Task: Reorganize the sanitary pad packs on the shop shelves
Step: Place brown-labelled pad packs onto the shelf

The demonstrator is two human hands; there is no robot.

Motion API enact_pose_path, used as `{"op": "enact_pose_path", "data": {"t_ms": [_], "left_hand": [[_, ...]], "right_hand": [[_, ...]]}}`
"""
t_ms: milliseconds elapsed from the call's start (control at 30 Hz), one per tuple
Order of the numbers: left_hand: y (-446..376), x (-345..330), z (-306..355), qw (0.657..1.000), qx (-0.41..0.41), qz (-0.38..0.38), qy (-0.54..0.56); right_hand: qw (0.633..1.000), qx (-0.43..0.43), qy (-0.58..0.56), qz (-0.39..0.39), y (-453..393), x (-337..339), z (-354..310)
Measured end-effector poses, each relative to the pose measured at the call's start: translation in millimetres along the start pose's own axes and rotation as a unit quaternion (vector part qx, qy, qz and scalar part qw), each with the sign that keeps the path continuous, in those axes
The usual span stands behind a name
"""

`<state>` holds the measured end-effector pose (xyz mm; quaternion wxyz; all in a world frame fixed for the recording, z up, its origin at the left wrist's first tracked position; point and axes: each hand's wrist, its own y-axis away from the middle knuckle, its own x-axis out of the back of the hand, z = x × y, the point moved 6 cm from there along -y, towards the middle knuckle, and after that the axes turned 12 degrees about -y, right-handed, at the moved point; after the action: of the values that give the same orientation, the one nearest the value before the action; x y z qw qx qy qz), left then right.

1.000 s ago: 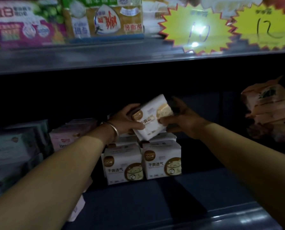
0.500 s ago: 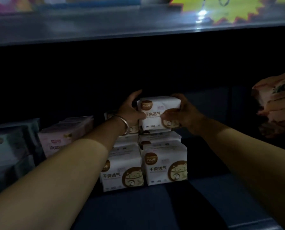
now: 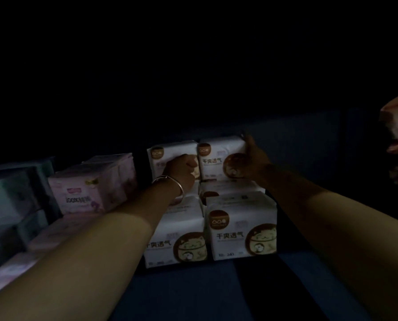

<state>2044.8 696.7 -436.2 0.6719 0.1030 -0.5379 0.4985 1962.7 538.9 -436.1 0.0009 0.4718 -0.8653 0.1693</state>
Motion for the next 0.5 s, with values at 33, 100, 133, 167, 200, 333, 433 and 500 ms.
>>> {"op": "enact_pose_path", "data": {"t_ms": [33,100,133,167,200,333,433,500], "left_hand": [[0.0,-1.1,-1.7,1.000,0.003,0.000,-0.007],[1.4,-1.9,-2.9,1.000,0.003,0.003,-0.018],[3.0,-1.3,-2.0,1.000,0.001,0.006,-0.022],[4.7,0.0,-1.0,1.000,-0.001,0.009,-0.025],[6.9,1.0,-0.4,1.000,-0.003,0.010,-0.029],[22.3,7.5,4.1,0.998,-0.012,0.008,-0.067],[39.0,14.2,11.1,0.994,-0.022,0.008,-0.105],[51.6,18.1,16.7,0.991,-0.029,-0.001,-0.132]], "right_hand": [[1.000,-0.006,0.015,0.007,-1.7,-2.4,-0.2],[0.999,-0.031,0.038,0.019,-4.6,-4.9,2.5],[0.998,-0.042,0.051,0.023,-4.7,-5.1,4.3],[0.996,-0.049,0.063,0.027,-4.8,-5.0,6.0],[0.996,-0.051,0.071,0.033,-4.5,-3.5,7.1],[0.989,-0.052,0.133,0.047,5.0,4.1,6.7],[0.977,-0.020,0.207,0.042,26.5,9.2,-1.4],[0.964,0.014,0.261,0.037,47.1,10.9,-8.7]]}}
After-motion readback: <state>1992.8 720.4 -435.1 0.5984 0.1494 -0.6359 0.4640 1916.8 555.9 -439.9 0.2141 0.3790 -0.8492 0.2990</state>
